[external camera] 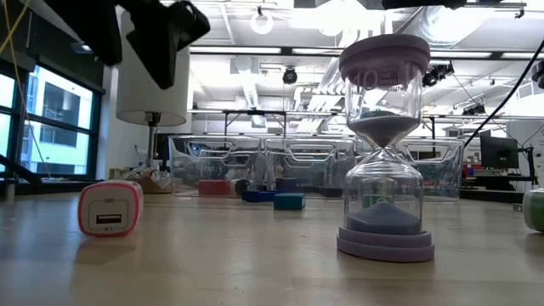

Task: Pick & Place Office items
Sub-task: Put the pink white charger adapter into the left transparent bin

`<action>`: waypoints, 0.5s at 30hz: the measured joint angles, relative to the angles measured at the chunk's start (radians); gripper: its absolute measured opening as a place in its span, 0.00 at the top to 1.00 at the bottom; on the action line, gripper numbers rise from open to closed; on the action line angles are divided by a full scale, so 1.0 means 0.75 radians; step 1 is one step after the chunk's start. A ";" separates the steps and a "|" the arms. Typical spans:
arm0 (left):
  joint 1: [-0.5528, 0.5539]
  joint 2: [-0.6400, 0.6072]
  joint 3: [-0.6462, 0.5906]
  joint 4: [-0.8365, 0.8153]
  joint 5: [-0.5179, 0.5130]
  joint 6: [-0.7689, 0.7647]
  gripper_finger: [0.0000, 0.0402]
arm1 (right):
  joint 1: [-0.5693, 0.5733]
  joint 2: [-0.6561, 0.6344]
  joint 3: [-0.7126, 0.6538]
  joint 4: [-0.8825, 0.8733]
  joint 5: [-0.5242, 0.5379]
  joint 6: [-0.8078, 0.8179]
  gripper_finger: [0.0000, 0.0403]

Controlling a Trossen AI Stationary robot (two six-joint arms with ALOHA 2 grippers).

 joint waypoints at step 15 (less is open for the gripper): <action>-0.110 0.133 -0.020 0.064 -0.134 0.390 0.46 | 0.000 -0.001 0.000 0.004 0.000 0.010 0.18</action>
